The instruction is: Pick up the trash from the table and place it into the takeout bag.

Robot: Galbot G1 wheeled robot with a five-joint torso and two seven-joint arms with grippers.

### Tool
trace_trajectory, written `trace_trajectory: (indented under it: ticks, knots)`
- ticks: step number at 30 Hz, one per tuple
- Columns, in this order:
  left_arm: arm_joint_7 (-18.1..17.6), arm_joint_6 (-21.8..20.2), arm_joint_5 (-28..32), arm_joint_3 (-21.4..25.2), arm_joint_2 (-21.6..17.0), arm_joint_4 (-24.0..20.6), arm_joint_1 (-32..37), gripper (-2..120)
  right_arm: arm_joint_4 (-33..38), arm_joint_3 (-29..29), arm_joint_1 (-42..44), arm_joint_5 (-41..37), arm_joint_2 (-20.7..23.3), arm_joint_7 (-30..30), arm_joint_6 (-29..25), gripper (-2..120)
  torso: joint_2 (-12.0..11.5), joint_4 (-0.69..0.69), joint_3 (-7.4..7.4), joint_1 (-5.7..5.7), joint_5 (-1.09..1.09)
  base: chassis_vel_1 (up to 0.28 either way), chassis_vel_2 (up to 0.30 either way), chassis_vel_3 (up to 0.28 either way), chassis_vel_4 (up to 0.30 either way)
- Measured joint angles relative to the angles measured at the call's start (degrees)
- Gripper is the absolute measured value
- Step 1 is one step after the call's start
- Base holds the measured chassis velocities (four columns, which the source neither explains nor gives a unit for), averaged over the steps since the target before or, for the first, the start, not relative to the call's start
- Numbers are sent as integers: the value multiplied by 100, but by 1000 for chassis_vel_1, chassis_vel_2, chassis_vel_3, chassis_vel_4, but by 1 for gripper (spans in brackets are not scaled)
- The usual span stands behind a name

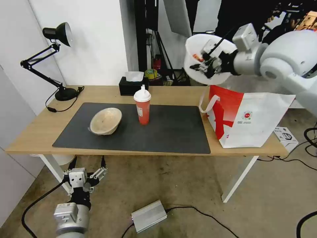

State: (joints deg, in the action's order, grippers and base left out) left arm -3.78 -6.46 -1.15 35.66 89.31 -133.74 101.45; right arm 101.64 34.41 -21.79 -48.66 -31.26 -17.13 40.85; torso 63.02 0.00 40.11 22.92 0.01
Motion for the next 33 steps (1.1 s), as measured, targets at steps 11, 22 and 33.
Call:
trace_trajectory:
  ticks: [11,22,33]
  knots:
    - [-2,0,1,-2,-12,0,0,100,-287,-182,156,312,209,-238,-110,0,0,0,0,0,0,0,0,0,0]
    - [-2,0,1,-14,-12,6,3,100,-420,-320,362,617,506,-450,-240,0,0,0,0,0,0,0,0,0,0]
    - [-1,0,0,-29,-38,15,-1,100,-410,-661,764,762,842,-556,-338,0,0,0,0,0,0,0,0,0,0]
